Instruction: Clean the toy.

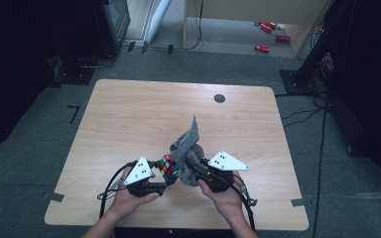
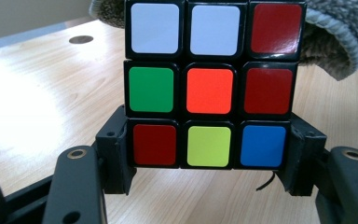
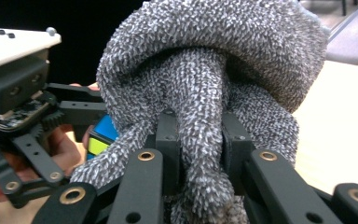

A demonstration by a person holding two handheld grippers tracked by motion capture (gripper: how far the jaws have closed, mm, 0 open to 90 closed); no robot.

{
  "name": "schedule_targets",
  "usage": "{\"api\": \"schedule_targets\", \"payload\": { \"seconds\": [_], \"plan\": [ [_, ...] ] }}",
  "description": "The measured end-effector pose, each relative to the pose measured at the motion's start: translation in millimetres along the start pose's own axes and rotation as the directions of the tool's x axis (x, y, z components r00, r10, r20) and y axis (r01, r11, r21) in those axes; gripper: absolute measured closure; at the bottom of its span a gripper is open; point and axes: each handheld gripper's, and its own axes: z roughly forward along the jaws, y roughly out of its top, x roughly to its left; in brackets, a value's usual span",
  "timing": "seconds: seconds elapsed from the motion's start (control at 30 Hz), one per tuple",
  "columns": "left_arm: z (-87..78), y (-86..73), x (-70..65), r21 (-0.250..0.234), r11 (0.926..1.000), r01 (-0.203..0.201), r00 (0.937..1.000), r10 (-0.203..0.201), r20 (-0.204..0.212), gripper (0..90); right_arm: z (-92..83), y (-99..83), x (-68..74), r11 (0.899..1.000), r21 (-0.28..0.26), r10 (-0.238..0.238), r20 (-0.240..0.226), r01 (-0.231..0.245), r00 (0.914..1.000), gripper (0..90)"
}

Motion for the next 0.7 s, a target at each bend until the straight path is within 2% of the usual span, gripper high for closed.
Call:
{"api": "schedule_targets", "payload": {
  "seconds": [0.17, 0.23, 0.3, 0.43, 0.5, 0.6, 0.7],
  "plan": [
    [3.6, -0.7, -2.2, 0.017, 0.9998, -0.005, 1.0, 0.005, 0.001, 34.6, 1.6, 5.6, 17.0, 1.0, -0.008, -0.029, -0.04, 0.029, 0.9988, 74.6],
    [2.6, 0.1, -1.9, 0.011, 0.9999, 0.0, 1.0, 0.0, 0.0, 34.5, 2.1, 5.1, 15.9, 0.999, -0.031, -0.025, -0.06, 0.023, 0.9979, 74.6],
    [1.7, 0.0, -1.1, 0.014, 0.9999, 0.001, 1.0, -0.001, -0.008, 34.5, 3.5, 2.8, 8.0, 0.999, -0.034, -0.001, -0.077, -0.002, 0.997, 74.5],
    [1.7, -0.4, 0.2, 0.021, 0.9998, 0.002, 0.9999, -0.002, -0.011, 34.5, 3.9, -2.2, -3.7, 0.999, 0.003, 0.05, -0.038, -0.05, 0.9981, 74.6],
    [2.2, -0.4, -0.5, 0.017, 0.9998, 0.006, 1.0, -0.005, -0.005, 34.5, 1.4, -0.1, 1.0, 0.998, 0.009, 0.061, -0.035, -0.061, 0.9975, 74.7],
    [1.9, -0.1, -0.3, 0.013, 0.9999, 0.008, 1.0, -0.008, -0.004, 34.5, -0.5, 4.8, 11.9, 1.0, -0.009, 0.023, -0.086, -0.023, 0.996, 74.7],
    [-0.1, 0.9, -0.7, 0.005, 1.0, 0.001, 1.0, -0.001, -0.008, 34.6, -0.6, 5.9, 12.6, 1.0, -0.012, 0.023, -0.085, -0.024, 0.9962, 74.5]
  ]
}}
